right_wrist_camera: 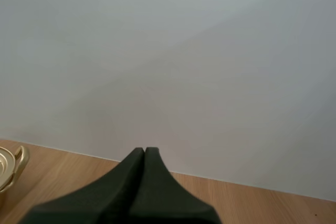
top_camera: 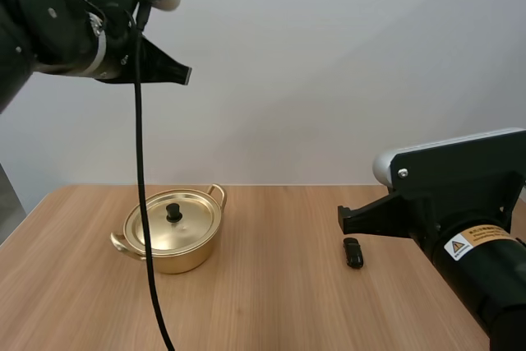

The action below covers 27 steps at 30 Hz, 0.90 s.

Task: Open the pot, put the car inside, and close it

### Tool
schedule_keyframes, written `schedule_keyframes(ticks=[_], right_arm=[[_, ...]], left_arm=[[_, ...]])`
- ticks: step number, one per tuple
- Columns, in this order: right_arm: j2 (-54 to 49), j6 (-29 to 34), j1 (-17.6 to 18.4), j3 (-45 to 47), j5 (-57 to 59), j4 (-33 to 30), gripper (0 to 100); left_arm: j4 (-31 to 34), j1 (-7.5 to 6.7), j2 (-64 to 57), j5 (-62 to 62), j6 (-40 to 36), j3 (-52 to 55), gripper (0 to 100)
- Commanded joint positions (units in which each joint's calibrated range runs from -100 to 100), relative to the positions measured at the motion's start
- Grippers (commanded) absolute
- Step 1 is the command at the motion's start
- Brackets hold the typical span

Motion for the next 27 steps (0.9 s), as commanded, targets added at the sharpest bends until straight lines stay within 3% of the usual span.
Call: schedule_keyframes(ticks=[1,12,15,20,22,27], right_arm=[[0.0,0.0,0.0,0.0,-0.2,0.0,0],[0.0,0.0,0.0,0.0,-0.5,0.0,0],[0.0,0.0,0.0,0.0,-0.5,0.0,0],[0.0,0.0,0.0,0.0,-0.5,0.0,0],[0.0,0.0,0.0,0.0,-0.5,0.0,0],[0.0,0.0,0.0,0.0,-0.5,0.5,0]], left_arm=[[0.1,-0.05,17.3,9.1,0.5,0.0,0],[0.4,-0.05,28.9,12.8,0.5,0.0,3],[0.6,-0.05,29.9,14.5,1.3,0.0,22],[0.6,-0.05,30.6,16.7,1.9,0.0,86],[0.6,-0.05,30.6,18.7,2.3,0.0,95],[0.6,-0.05,32.7,24.7,2.7,0.0,93]])
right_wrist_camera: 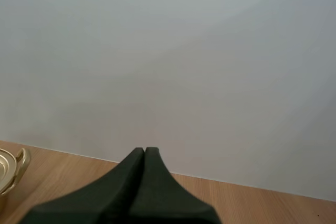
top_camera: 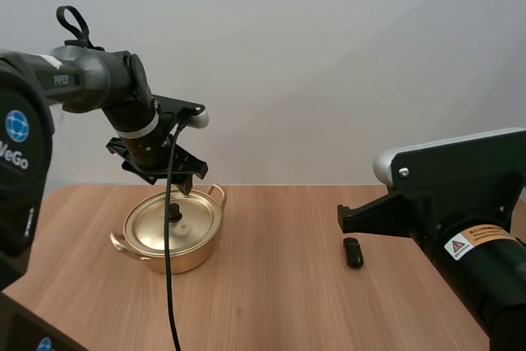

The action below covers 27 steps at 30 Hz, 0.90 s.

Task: Open the pot, put the car inside, and close it

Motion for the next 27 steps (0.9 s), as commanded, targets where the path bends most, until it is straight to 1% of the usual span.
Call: schedule_keyframes(ticks=[1,5,8,14,15,16,17,19,21,24,27], right_arm=[[0.0,0.0,0.0,0.0,0.0,0.0,0],[0.0,0.0,0.0,0.0,0.2,0.0,0],[0.0,0.0,0.0,0.0,0.2,0.0,0],[0.0,0.0,0.0,0.0,0.2,0.0,0],[0.0,0.0,0.0,0.0,0.2,0.0,0],[0.0,0.0,0.0,0.0,0.2,0.0,0],[0.0,0.0,0.0,0.0,0.2,0.0,0],[0.0,0.0,0.0,0.0,0.2,0.0,0],[0.0,0.0,0.0,0.0,0.2,0.0,0],[0.0,-0.4,0.0,0.0,0.2,0.0,0],[0.0,-0.5,0.0,0.0,0.2,0.0,0]], left_arm=[[0.0,-0.05,1.4,2.2,0.0,0.0,93],[0.0,-0.05,3.6,3.9,0.0,0.0,92],[0.0,-0.05,4.7,2.8,0.0,0.0,92],[0.7,-0.05,5.8,2.2,0.0,0.0,87],[0.9,-0.05,5.8,2.2,0.0,0.0,85],[0.9,-0.05,5.8,2.2,0.0,0.0,82],[0.9,-0.05,5.8,2.2,0.0,0.0,76],[0.9,-0.05,5.8,2.2,0.0,0.0,63],[0.9,-0.05,5.8,2.6,0.0,0.0,47],[0.9,-0.05,5.8,4.2,0.0,0.0,30],[0.9,-0.05,5.8,5.3,0.0,0.0,17]])
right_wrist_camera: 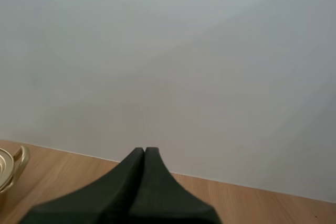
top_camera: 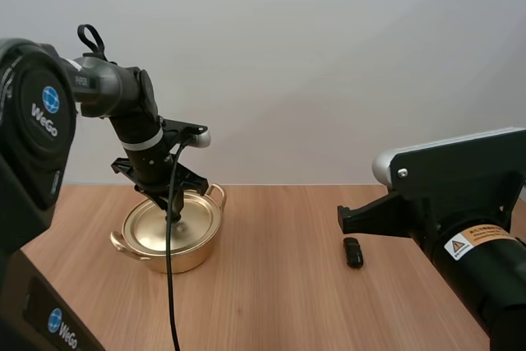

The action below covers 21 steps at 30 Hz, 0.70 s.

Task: Open the pot, put the car inside, and close it

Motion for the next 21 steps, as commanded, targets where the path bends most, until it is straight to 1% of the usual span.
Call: schedule_keyframes(ticks=[1,2,4,11,17,19,21], right_arm=[[0.0,-0.2,0.0,0.0,0.0,0.0,0],[0.0,-0.2,0.0,0.0,0.0,0.0,0],[0.0,-0.3,0.0,0.0,0.0,0.0,0],[0.0,-0.3,0.0,0.0,0.2,0.0,0],[0.0,-0.3,0.0,0.0,1.2,0.3,0],[0.0,-1.5,0.0,0.3,1.4,0.3,0],[0.0,-5.4,0.0,0.3,2.9,0.3,0]], left_arm=[[0.0,-0.05,0.1,0.3,0.0,0.0,14],[0.0,-0.05,0.1,0.3,0.1,0.0,11],[0.1,-0.05,0.1,0.3,0.1,0.0,0],[-0.2,-0.05,-1.9,0.8,0.3,-3.6,0],[-2.6,-0.05,-8.8,0.8,0.4,-12.5,0],[-2.6,-0.05,-12.2,0.8,0.4,-16.0,0],[-2.6,-0.05,-16.1,0.3,0.4,-19.0,0]])
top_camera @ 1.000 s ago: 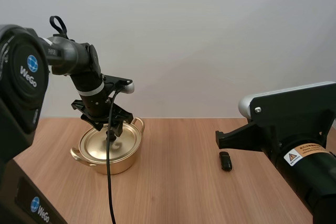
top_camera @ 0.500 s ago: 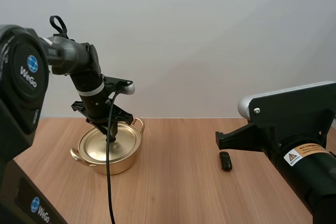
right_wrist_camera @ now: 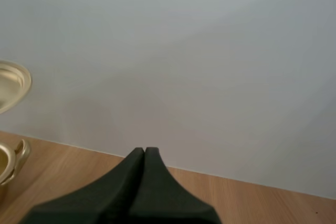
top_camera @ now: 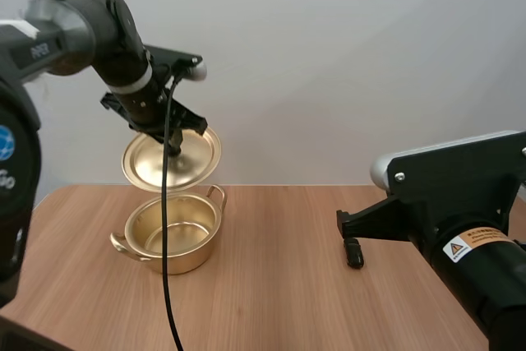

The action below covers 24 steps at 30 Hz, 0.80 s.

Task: Open the pot, put the car inside, and close it

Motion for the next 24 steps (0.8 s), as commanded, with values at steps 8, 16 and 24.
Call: schedule_keyframes(ticks=[8,16,24], right_arm=[[12.5,-8.1,-0.3,-1.2,8.1,1.3,0],[32.9,-10.4,-1.6,-11.8,11.6,3.1,0],[61.9,-9.1,-1.6,-23.5,20.7,3.8,15]], left_arm=[[0.4,-0.05,-19.2,-14.9,-0.6,-11.8,0],[1.3,-0.05,-23.4,-16.7,-1.4,-23.2,0],[1.3,-0.05,-23.4,-15.6,-3.3,-32.4,0]])
